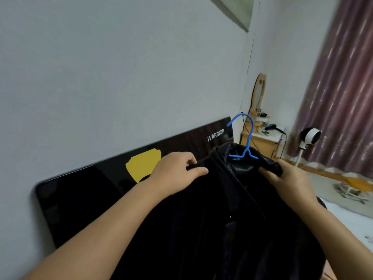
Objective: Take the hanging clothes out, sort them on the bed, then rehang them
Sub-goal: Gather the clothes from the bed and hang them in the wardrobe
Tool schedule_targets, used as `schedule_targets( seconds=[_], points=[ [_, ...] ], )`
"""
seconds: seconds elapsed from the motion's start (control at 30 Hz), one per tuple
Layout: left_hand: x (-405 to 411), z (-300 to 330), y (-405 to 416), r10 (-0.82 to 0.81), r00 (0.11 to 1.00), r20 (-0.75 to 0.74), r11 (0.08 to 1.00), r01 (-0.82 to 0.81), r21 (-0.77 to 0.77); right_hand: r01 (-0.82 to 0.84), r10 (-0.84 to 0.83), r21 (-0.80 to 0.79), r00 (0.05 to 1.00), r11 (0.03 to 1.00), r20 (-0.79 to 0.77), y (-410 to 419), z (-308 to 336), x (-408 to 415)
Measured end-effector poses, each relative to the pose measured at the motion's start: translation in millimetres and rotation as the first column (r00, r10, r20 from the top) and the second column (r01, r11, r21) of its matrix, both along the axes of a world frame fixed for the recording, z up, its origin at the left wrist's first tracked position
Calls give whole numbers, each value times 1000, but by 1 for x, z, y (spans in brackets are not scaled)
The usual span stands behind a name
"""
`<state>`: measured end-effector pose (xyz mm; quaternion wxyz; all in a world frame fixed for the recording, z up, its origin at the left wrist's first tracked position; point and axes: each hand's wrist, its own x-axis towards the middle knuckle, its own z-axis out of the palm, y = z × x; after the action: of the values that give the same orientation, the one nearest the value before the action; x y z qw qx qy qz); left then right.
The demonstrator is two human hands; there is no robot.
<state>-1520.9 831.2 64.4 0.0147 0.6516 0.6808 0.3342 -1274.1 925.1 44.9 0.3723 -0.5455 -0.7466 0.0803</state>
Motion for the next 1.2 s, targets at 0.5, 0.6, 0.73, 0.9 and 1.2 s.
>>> schedule_targets(
  seconds=[0.5,0.6,0.73,0.9,1.2],
  points=[
    [131,56,-118,270,949,164,895,-311,321,-405,412,111,910,907,-49,-92,83,140],
    [153,54,-148,328,910,254,847,-402,347,-446,454,152,891,882,-25,-89,92,168],
    [177,49,-196,416,860,296,797,-502,336,-505,489,146,862,851,134,-102,85,175],
    [192,43,-267,493,819,293,781,-565,266,-537,535,316,839,782,101,-141,83,168],
    [209,37,-439,598,746,293,729,-658,186,-661,697,381,715,646,58,-263,89,133]
  ],
)
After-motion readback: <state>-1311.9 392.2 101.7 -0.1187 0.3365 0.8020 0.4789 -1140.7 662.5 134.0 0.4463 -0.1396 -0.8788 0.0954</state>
